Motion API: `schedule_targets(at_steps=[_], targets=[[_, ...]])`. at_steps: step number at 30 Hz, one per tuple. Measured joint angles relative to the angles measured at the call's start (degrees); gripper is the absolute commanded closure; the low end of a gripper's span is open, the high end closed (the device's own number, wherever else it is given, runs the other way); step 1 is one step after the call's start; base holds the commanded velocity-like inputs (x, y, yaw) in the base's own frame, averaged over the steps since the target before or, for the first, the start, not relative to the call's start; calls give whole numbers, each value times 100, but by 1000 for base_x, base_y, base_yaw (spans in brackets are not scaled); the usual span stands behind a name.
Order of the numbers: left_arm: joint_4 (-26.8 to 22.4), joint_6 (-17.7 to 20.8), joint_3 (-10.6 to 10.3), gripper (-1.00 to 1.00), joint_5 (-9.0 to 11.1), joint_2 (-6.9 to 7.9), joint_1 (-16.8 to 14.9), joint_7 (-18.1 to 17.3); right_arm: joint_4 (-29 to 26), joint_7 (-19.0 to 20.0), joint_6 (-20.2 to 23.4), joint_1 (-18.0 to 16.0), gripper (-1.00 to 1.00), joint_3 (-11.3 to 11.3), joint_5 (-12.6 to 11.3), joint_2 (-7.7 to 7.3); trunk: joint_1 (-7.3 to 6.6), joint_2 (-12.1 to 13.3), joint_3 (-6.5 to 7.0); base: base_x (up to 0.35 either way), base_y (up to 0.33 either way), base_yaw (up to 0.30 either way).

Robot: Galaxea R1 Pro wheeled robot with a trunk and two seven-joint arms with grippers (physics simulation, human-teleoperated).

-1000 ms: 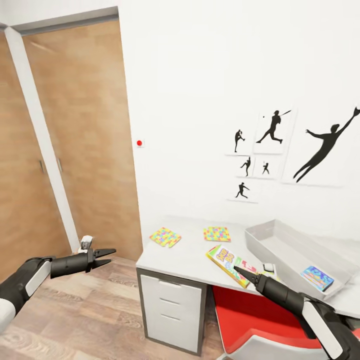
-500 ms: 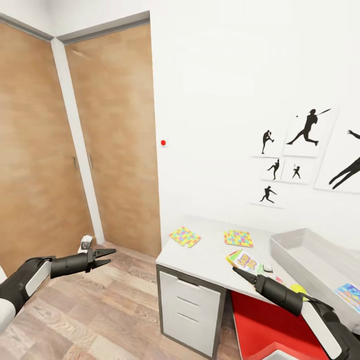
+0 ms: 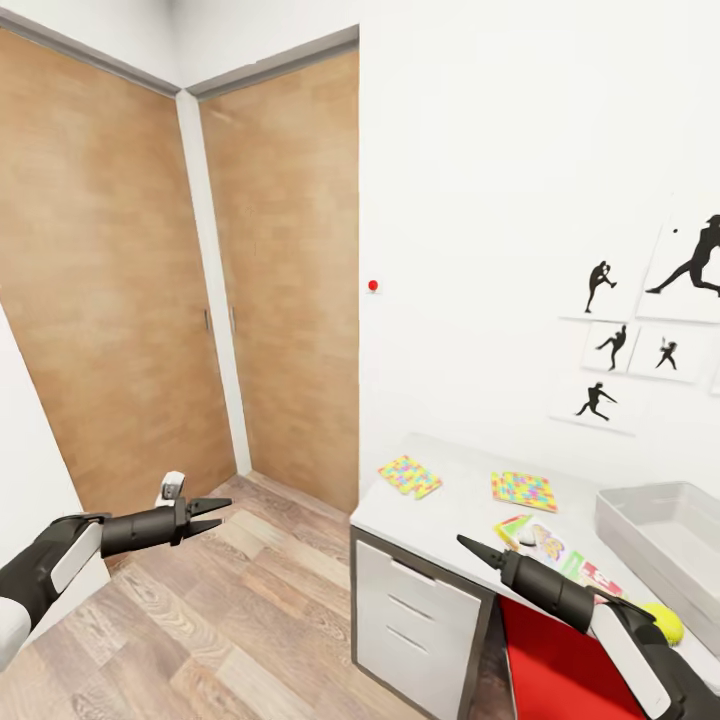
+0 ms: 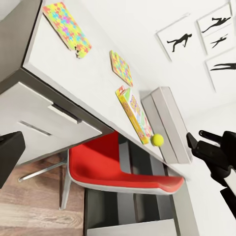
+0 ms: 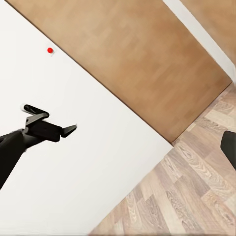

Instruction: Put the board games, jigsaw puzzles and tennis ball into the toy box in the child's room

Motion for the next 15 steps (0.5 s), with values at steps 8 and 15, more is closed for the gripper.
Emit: schedule_targets(at_steps=[8,15], targets=[[4,0,2,-100,0,0,0,3,0,-109,3,0,-100,1,6,16,0,0,0,0,0,288],[4,0,0,-100,0,0,0,2,-2,-132,4,0,-100,1,7,18,0,0,0,0,0,288]])
